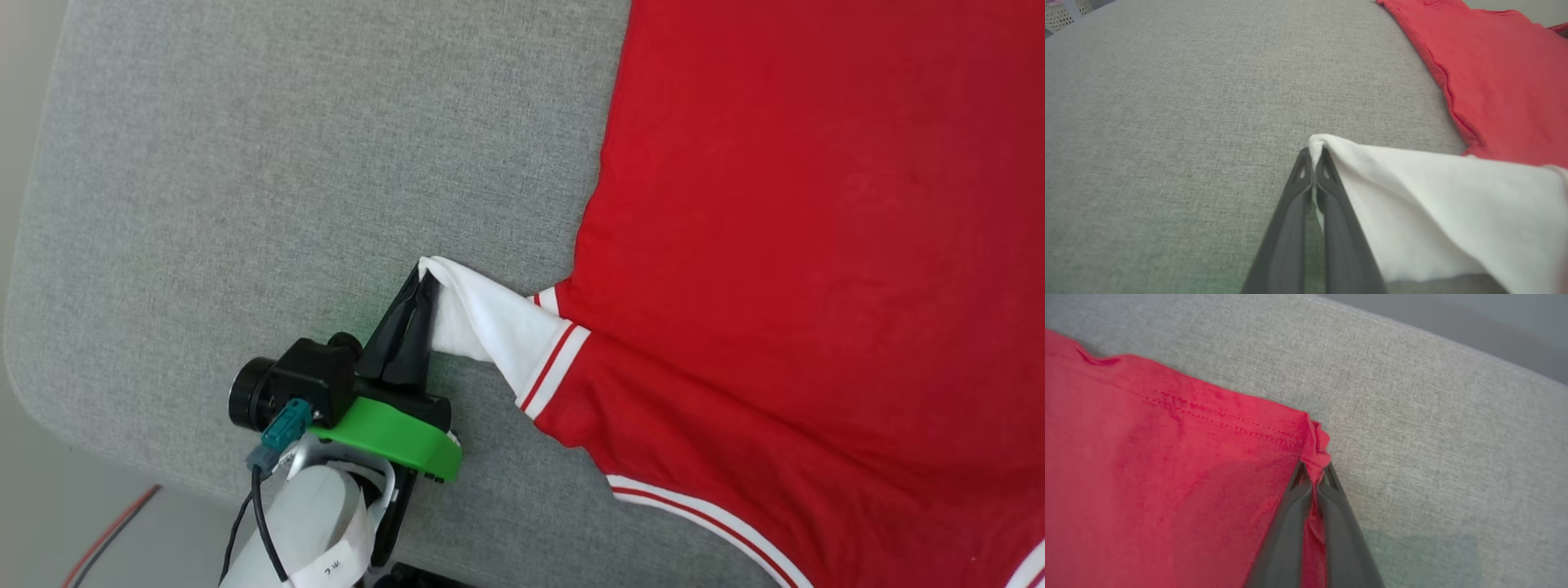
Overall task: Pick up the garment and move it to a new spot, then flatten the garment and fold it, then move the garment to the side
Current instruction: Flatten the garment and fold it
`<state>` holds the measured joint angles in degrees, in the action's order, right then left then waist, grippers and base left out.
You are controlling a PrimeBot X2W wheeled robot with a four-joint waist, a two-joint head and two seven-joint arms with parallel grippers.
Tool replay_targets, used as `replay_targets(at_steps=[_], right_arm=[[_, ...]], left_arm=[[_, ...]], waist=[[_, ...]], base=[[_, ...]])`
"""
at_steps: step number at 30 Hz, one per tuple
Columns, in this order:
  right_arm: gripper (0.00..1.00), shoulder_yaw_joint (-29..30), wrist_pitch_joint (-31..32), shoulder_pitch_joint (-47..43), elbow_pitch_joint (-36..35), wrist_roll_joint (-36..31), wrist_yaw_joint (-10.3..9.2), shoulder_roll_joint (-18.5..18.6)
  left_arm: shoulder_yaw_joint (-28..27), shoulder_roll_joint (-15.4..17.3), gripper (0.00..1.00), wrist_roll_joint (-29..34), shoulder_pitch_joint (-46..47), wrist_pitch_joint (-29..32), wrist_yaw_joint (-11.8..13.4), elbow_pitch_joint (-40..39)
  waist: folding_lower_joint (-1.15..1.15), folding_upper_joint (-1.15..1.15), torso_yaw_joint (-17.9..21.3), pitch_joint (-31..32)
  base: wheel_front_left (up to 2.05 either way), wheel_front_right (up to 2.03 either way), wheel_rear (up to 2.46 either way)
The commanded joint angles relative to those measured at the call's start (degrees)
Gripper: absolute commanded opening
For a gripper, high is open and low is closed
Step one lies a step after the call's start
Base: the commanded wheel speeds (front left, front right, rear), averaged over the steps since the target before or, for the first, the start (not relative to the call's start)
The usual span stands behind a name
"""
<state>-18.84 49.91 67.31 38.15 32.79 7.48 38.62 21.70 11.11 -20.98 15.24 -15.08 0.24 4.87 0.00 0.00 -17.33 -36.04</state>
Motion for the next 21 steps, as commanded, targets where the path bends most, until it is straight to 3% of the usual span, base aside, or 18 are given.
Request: replay_targets(at_steps=[1,7,14,21], right_arm=[[0.00,-1.15,-0.94,-3.58,1.13,0.64,0.01,-0.71],[0.00,-4.32,-8.00,-6.54,-3.01,3.83,0.01,1.42],[0.00,-9.24,-16.58,-16.87,-12.17,10.44,0.01,9.65],[0.00,-7.85,-22.11,-33.03,-19.26,15.54,0.01,17.31]], left_arm=[[-0.57,-0.10,0.00,0.41,-0.72,0.08,-0.23,0.49],[-1.75,-0.06,0.00,0.56,-3.35,0.08,-0.28,1.64],[-2.98,1.08,0.00,0.15,-7.81,0.09,0.36,2.36],[-3.81,2.84,0.00,-0.74,-11.93,0.81,1.15,2.03]], waist=[[0.00,0.00,1.15,2.59],[0.00,0.00,2.70,8.89],[0.00,0.00,5.64,16.88],[0.00,0.00,8.24,22.80]], base=[[0.00,0.00,0.00],[0.00,0.00,0.00],[0.00,0.00,0.00],[0.00,0.00,0.00]])
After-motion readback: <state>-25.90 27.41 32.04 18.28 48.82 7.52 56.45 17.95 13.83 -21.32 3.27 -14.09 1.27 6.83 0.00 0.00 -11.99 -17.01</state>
